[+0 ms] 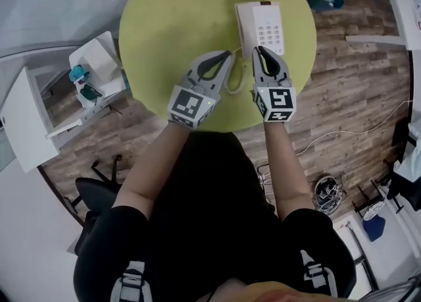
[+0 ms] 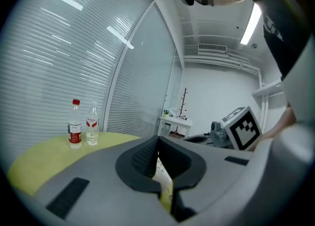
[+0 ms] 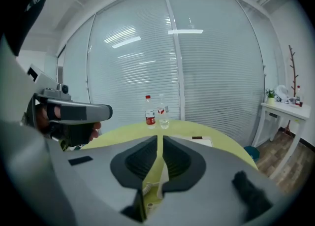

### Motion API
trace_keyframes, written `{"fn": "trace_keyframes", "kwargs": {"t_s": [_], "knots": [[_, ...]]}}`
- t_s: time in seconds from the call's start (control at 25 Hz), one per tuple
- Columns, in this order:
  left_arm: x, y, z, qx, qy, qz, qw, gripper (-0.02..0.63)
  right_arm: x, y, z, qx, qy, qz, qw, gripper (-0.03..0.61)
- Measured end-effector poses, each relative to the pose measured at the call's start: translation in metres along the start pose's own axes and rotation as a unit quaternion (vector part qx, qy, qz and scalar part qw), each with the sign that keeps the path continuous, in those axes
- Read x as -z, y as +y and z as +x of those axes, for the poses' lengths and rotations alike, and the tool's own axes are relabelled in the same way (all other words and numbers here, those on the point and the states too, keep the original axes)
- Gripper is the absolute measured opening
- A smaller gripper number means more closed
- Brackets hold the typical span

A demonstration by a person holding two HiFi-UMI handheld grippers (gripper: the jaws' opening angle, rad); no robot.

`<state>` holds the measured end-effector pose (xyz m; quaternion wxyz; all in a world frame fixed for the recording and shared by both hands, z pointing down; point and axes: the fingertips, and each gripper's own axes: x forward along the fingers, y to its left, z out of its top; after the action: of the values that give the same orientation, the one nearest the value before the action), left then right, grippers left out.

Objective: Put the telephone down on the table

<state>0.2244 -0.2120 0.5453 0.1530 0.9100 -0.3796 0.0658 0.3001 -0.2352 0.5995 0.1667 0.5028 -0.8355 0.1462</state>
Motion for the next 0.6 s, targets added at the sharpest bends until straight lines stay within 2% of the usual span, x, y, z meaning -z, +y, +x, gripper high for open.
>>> {"fn": "trace_keyframes", "kwargs": {"t_s": [0.16, 0.4, 0.6], "knots": [[0.022, 0.017, 0.014, -0.006, -0.005, -0.013, 0.9999, 0.012, 0.024, -0.002, 0.021, 0.008, 0.006, -0.014, 1.0, 0.049], [0.052, 0.035, 0.035, -0.016, 0.001, 0.008, 0.9998, 0.012, 0.048, -0.01, 0.052, 0.023, 0.018, -0.011, 1.0, 0.151], [0.069, 0.05, 0.051, -0.025, -0.002, -0.003, 0.9997, 0.012, 0.062, -0.024, 0.071, 0.05, 0.033, -0.019, 0.998, 0.209]]}}
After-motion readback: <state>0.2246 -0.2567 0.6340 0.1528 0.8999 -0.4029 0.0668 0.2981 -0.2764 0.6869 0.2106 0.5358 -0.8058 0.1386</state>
